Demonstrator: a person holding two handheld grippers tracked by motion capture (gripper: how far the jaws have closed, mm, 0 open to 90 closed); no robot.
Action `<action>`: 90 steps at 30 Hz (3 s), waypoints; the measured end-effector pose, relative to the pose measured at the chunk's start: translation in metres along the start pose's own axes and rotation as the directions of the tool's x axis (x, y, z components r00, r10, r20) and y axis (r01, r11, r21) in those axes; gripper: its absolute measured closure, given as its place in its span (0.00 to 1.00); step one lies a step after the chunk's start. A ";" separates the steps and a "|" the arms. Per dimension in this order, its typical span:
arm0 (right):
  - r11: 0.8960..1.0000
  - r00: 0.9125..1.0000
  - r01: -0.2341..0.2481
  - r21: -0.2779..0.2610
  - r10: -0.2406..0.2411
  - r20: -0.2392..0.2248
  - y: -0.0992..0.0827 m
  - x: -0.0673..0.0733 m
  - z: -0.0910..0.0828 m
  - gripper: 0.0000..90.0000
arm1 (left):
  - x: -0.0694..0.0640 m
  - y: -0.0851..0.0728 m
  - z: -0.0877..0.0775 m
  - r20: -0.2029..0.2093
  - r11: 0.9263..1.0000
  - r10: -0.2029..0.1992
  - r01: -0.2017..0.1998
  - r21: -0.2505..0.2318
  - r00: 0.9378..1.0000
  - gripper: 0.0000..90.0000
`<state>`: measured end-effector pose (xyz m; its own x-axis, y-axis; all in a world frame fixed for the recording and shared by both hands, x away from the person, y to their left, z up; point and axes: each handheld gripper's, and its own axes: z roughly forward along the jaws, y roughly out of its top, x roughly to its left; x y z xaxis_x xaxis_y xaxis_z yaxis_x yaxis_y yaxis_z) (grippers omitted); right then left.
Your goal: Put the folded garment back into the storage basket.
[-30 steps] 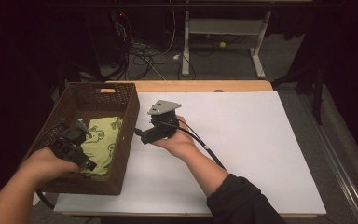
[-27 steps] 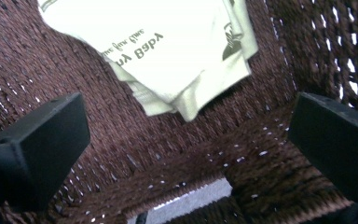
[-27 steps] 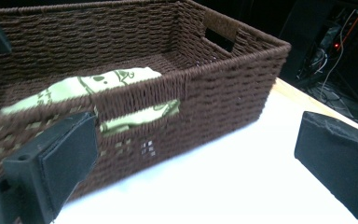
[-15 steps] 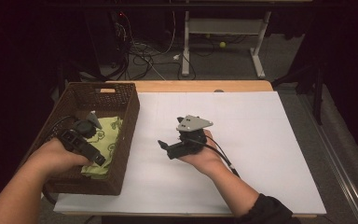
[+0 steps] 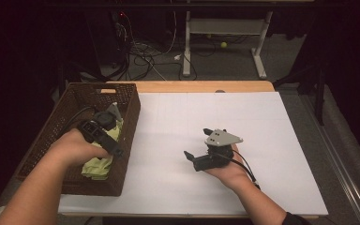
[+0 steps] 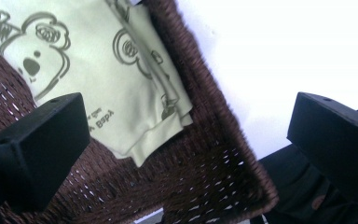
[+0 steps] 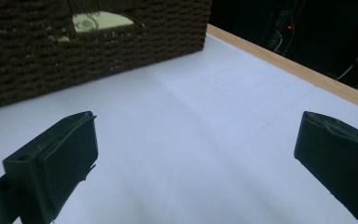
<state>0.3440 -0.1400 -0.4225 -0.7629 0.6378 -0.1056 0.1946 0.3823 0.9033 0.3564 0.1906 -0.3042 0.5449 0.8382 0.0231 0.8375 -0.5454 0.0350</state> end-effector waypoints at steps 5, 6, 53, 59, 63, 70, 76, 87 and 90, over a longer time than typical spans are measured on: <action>1.000 0.999 -0.012 -0.004 0.012 0.031 -0.019 -0.009 -0.022 0.00 | -0.013 0.013 -0.003 0.003 1.000 0.019 -0.019 -0.022 1.000 0.00; 1.000 0.999 -0.012 -0.004 0.012 0.031 -0.019 -0.009 -0.022 0.00 | -0.016 0.015 -0.003 0.002 0.999 0.024 -0.024 -0.026 1.000 0.00; 0.992 0.965 -0.122 -0.013 0.122 0.231 -0.098 -0.035 -0.136 0.00 | -0.109 0.094 0.120 0.104 0.965 0.261 -0.263 0.004 0.960 0.00; 0.992 0.965 -0.126 -0.026 0.129 0.228 -0.099 -0.037 -0.136 0.00 | -0.116 0.092 0.133 0.075 0.965 0.262 -0.260 -0.037 0.962 0.00; 0.990 0.963 -0.139 -0.025 0.142 0.227 -0.099 -0.037 -0.137 0.00 | -0.120 0.088 0.139 0.052 0.958 0.282 -0.278 -0.066 0.958 0.00; 0.991 0.969 -0.134 -0.027 0.137 0.208 -0.100 -0.037 -0.136 0.00 | -0.123 0.082 0.142 0.074 0.947 0.280 -0.264 -0.181 0.957 0.00; 0.990 0.969 -0.136 -0.029 0.139 0.206 -0.100 -0.037 -0.136 0.00 | -0.122 0.073 0.148 0.096 0.934 0.274 -0.241 -0.264 0.957 0.00; 0.990 0.968 -0.140 -0.024 0.142 0.209 -0.101 -0.037 -0.136 0.00 | -0.121 0.046 0.142 0.117 0.826 0.263 -0.161 -0.541 0.958 0.00; 0.990 0.969 -0.141 -0.026 0.143 0.200 -0.102 -0.037 -0.135 0.00 | -0.117 0.039 0.143 0.138 0.804 0.233 -0.111 -0.584 0.963 0.00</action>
<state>0.2693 -0.2933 -0.4547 -0.5884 0.8067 -0.0558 0.2843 0.2710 0.9197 0.3318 0.0715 -0.4488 0.7253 0.6800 -0.1073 0.5885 -0.5315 0.6092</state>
